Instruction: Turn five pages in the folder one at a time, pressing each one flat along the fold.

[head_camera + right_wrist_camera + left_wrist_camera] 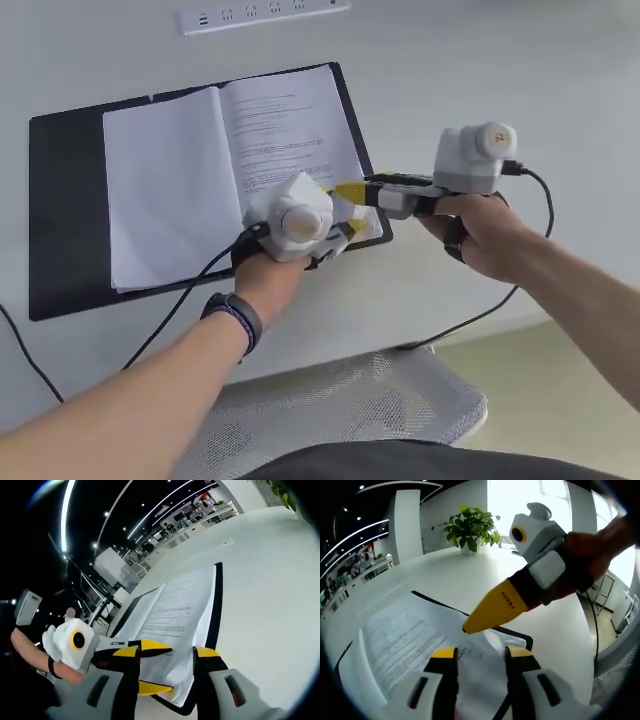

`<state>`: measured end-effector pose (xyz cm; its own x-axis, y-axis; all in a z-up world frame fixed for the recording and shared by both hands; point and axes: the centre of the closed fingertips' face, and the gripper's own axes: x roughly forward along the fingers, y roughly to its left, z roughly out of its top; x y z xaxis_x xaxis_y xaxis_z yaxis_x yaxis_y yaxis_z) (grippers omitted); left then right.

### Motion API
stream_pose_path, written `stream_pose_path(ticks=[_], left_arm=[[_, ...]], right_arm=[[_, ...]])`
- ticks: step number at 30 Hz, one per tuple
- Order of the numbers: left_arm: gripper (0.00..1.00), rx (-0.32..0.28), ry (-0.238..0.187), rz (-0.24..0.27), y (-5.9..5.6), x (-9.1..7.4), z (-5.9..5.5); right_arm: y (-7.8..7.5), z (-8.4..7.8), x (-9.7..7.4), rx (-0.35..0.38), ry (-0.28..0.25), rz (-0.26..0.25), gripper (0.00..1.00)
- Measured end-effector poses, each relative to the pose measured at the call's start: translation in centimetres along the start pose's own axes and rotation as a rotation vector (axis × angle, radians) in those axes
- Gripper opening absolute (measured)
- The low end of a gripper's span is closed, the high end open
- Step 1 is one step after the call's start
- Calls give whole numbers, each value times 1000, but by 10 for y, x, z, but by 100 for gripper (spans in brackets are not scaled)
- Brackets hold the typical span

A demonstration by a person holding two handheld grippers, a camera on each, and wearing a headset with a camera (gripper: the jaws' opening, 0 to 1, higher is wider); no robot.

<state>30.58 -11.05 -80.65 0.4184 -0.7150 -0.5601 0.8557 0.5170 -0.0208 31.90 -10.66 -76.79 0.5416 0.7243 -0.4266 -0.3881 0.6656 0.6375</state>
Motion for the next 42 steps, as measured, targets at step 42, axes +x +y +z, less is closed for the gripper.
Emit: stream_pose_path(ticks=[42], left_arm=[[61,-133,-4,-9,8,-37,10]], right_arm=[[-6,5,-4,185,-66,-37,0]])
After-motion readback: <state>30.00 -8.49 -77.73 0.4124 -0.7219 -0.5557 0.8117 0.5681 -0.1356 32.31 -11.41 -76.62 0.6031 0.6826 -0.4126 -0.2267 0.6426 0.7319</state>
